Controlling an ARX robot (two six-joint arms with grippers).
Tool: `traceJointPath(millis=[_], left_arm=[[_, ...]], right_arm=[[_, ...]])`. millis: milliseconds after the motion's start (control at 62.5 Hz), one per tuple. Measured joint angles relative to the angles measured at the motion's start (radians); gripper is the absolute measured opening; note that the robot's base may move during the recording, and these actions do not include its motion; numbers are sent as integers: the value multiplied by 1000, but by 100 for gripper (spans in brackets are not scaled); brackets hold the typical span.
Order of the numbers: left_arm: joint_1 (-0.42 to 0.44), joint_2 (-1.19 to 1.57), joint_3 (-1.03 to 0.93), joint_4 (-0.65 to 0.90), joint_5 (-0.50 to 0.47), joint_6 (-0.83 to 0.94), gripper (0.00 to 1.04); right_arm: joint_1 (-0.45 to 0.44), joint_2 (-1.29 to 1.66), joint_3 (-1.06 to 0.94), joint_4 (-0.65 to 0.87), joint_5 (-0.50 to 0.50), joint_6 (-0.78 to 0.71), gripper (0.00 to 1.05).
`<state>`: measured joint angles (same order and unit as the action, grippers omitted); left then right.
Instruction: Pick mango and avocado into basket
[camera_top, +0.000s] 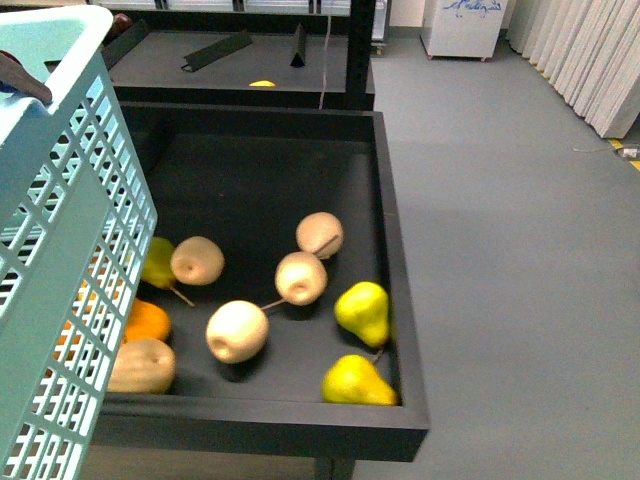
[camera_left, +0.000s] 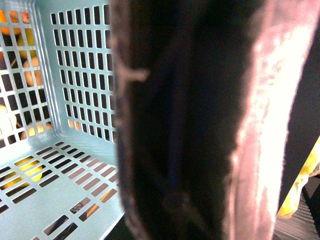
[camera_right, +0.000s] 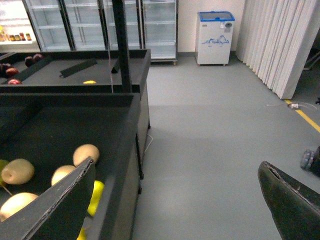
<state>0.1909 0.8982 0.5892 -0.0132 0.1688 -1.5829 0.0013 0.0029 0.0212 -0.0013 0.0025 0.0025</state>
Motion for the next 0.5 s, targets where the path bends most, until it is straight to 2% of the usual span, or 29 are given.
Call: traceJointPath(millis=[496], left_arm=[[0,1,0,0,0,0,14]], right_arm=[[0,0,0,0,-3,0,96]])
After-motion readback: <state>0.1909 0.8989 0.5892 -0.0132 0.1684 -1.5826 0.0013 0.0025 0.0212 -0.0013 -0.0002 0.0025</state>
